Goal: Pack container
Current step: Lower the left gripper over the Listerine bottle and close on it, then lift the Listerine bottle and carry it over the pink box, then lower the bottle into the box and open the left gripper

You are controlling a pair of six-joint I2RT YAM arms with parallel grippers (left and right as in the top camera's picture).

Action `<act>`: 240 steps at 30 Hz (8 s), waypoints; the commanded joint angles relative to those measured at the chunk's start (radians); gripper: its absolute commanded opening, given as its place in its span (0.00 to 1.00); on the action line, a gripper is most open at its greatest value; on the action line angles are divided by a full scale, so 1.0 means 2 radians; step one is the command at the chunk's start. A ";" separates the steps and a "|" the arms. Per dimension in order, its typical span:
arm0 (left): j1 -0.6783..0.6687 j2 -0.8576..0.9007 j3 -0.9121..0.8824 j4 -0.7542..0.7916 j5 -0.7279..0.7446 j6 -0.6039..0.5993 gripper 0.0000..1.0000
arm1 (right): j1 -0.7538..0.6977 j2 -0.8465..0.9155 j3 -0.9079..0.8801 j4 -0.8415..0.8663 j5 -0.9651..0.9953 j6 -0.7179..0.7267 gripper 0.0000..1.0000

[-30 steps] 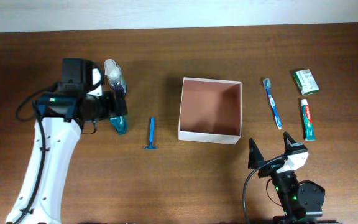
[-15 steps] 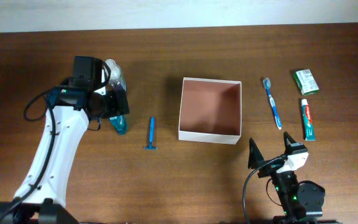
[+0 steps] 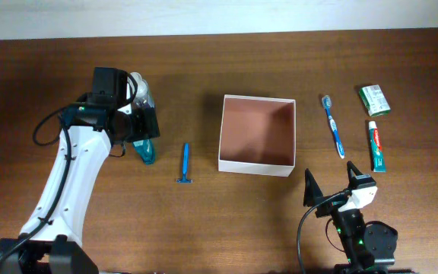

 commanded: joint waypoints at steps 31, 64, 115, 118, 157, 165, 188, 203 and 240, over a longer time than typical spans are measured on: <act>-0.002 0.047 0.007 -0.004 -0.007 0.010 0.99 | 0.005 -0.005 -0.002 -0.003 0.001 -0.004 0.98; -0.002 0.047 0.007 -0.005 -0.020 0.010 0.89 | 0.005 -0.005 -0.002 -0.003 0.001 -0.004 0.98; -0.002 0.060 0.007 -0.002 -0.010 0.010 0.29 | 0.005 -0.005 -0.002 -0.003 0.001 -0.004 0.98; -0.002 0.060 0.007 0.000 -0.001 0.010 0.27 | 0.005 -0.005 -0.002 -0.003 0.001 -0.004 0.99; -0.134 -0.033 0.196 -0.070 0.023 0.011 0.16 | 0.005 -0.005 -0.002 -0.003 0.001 -0.004 0.98; -0.179 -0.031 0.198 -0.012 0.023 0.012 0.17 | 0.005 -0.005 -0.002 -0.003 0.001 -0.004 0.98; -0.243 0.068 0.197 0.121 0.019 0.011 0.17 | 0.005 -0.005 -0.002 -0.003 0.001 -0.004 0.99; -0.243 0.138 0.197 0.129 0.000 0.012 0.18 | 0.005 -0.005 -0.002 -0.003 0.001 -0.004 0.98; -0.245 0.198 0.197 0.132 -0.021 0.012 0.18 | 0.005 -0.005 -0.002 -0.003 0.001 -0.004 0.99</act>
